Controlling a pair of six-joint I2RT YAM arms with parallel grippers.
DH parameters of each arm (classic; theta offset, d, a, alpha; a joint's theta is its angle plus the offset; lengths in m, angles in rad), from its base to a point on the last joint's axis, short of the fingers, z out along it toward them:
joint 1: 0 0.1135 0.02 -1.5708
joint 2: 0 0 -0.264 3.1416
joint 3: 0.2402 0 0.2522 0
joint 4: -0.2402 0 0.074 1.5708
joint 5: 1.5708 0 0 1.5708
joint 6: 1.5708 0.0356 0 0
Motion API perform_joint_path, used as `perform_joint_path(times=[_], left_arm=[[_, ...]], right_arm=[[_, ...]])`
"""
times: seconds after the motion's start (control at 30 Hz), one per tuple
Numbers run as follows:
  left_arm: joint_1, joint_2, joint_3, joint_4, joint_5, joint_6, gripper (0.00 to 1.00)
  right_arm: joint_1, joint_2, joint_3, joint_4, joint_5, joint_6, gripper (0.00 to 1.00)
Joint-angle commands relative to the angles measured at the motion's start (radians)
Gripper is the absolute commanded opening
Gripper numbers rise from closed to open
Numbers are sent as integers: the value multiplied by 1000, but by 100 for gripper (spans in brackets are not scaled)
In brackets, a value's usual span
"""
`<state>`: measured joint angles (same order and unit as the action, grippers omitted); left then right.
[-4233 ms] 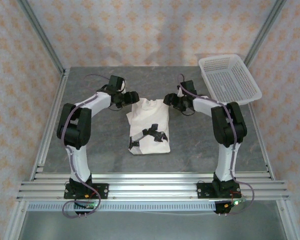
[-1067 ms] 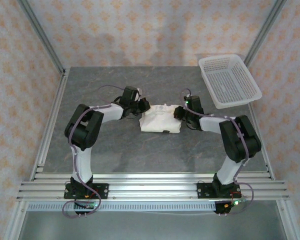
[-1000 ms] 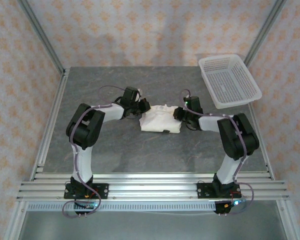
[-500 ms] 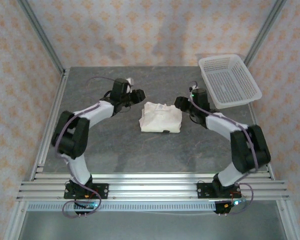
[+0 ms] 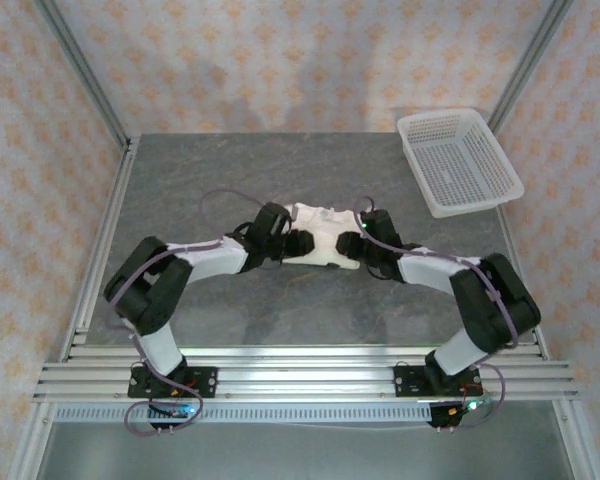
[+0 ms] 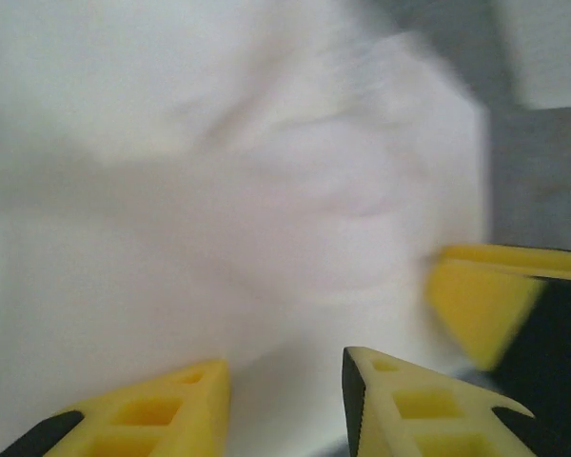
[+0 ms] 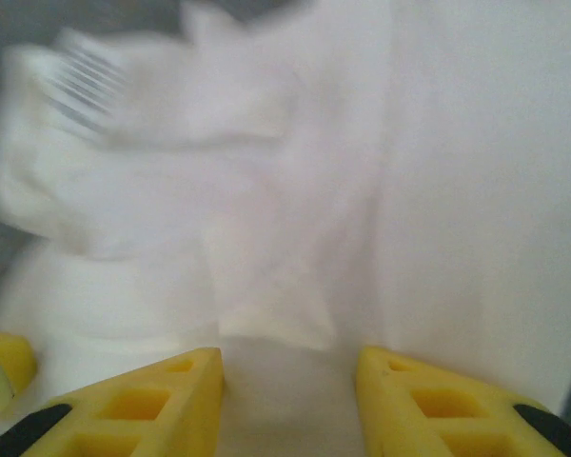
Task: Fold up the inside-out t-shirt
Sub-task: Smooth out the T-shirt at the center of the table, then move the T-shirt to the middle-left of the table.
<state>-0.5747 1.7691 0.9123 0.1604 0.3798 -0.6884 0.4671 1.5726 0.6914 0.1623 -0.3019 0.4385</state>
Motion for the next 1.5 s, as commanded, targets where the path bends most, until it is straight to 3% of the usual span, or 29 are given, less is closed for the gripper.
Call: perform_joint_path(times=[0.0,0.13,0.23,0.37,0.4,0.53,0.73,0.9,1.07,1.2,1.23,1.27,1.33,1.47], left_arm=[[11,34,-68,79,-62,-88,36],[9,-30,-106,113,-63,-100,37],[7,-129,-66,25,-140,-47,39],[22,-121,88,-137,-229,21,42],[32,-89,132,-161,-230,30,43],[73,32,235,-151,-218,32,53],[98,217,360,-161,-227,5,51],[133,279,396,-204,-291,-45,46],[155,243,369,-195,-266,-68,48],[155,86,311,-163,-249,-46,54],[154,41,301,-172,-248,-35,60],[155,4,294,-187,-251,-25,75],[149,-89,265,-214,-254,-3,91],[126,-277,170,-280,-306,39,100]], right_arm=[[-3,24,19,-9,19,22,40],[-2,-76,6,29,16,38,40],[-2,-136,37,28,20,44,42],[-31,-104,117,-80,219,61,44],[-61,-76,129,-78,233,77,49],[-128,70,180,-17,122,68,54],[-126,282,317,-33,-34,48,52],[-126,248,329,-50,-9,45,51],[-127,163,281,-115,42,83,55],[-123,115,198,-70,-36,161,57],[-117,112,185,-60,-53,184,57],[-109,112,173,-50,-60,203,57],[-74,117,150,-17,-63,241,57],[8,173,160,33,-46,274,53]])
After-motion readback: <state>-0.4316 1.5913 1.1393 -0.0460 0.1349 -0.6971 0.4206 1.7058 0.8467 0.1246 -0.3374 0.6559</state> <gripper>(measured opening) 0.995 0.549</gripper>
